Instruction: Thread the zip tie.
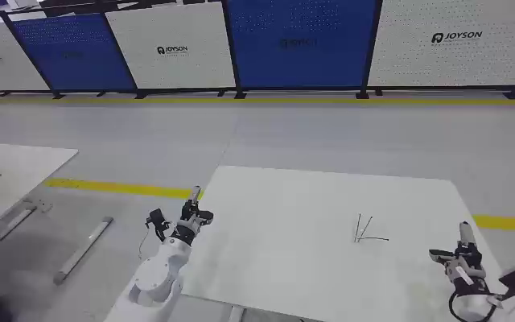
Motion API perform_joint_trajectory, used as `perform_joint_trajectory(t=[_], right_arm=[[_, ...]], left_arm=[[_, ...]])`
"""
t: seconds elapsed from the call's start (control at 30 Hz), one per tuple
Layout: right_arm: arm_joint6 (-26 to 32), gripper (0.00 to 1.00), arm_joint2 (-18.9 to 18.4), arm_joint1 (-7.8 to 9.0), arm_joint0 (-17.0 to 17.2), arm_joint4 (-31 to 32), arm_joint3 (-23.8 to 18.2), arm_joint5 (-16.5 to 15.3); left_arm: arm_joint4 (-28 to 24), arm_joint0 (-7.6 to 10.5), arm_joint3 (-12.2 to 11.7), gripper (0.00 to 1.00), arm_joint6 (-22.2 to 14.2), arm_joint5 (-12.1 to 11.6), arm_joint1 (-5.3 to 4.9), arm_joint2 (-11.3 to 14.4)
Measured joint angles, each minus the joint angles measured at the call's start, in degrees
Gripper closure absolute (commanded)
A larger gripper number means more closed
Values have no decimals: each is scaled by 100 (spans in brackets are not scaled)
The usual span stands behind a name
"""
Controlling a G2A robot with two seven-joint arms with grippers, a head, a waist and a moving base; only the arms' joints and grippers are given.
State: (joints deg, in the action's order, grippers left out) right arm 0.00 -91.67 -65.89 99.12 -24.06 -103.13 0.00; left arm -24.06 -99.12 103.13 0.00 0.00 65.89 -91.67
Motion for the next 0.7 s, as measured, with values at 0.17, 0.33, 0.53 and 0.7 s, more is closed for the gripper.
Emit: perform_joint_trajectory(t=[0.17,0.33,0.53,0.7], right_arm=[[0,22,0,0,0,0,0,0],[0,0,0,0,0,0,0,0],[508,0,-168,30,-100,157,-17,141],[1902,0,-625,174,-325,602,5,517]], left_arm=[[0,0,0,22,0,0,0,0],[0,0,0,0,0,0,0,0],[0,0,0,0,0,0,0,0],[0,0,0,0,0,0,0,0]])
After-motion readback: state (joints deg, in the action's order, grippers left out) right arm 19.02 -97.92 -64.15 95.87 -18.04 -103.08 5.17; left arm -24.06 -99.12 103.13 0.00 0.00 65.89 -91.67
